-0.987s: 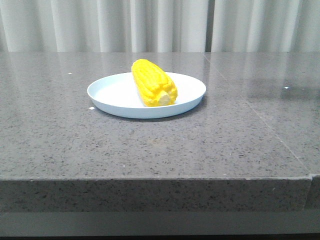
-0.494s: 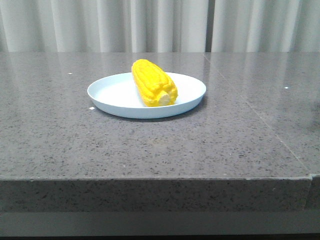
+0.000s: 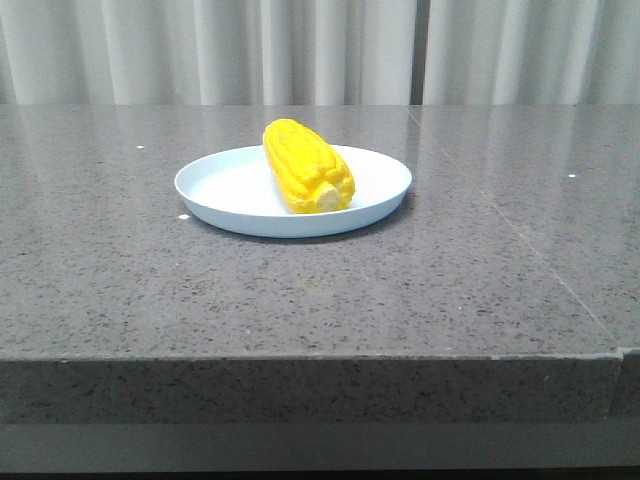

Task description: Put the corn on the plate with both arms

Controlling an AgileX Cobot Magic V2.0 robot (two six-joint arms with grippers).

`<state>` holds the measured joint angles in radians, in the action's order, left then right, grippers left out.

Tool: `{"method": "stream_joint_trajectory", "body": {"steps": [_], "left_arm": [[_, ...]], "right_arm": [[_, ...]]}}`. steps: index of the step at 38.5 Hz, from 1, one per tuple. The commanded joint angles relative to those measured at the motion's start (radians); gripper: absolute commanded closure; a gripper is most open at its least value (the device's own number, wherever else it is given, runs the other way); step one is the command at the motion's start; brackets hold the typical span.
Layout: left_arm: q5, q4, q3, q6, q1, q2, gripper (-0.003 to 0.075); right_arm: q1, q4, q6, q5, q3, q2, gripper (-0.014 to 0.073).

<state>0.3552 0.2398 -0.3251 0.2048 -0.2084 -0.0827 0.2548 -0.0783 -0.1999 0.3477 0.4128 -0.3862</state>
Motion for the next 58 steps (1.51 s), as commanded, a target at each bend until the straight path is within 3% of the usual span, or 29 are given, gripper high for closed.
{"method": "stream_joint_trajectory", "body": {"steps": [1,51,58], "left_arm": [[-0.083,0.004,-0.027,0.007,0.001,-0.011,0.0741],[-0.083,0.004,-0.027,0.007,0.001,-0.011,0.0741],[-0.152,-0.036,0.016,-0.024,0.007,0.016,0.0741]], "right_arm": [[-0.006,-0.013,-0.001,-0.097,0.006,0.071,0.0663],[-0.006,-0.013,-0.001,-0.101,0.006,0.098,0.0663],[-0.006,-0.013,-0.001,-0.101,0.006,0.098,0.0663]]}}
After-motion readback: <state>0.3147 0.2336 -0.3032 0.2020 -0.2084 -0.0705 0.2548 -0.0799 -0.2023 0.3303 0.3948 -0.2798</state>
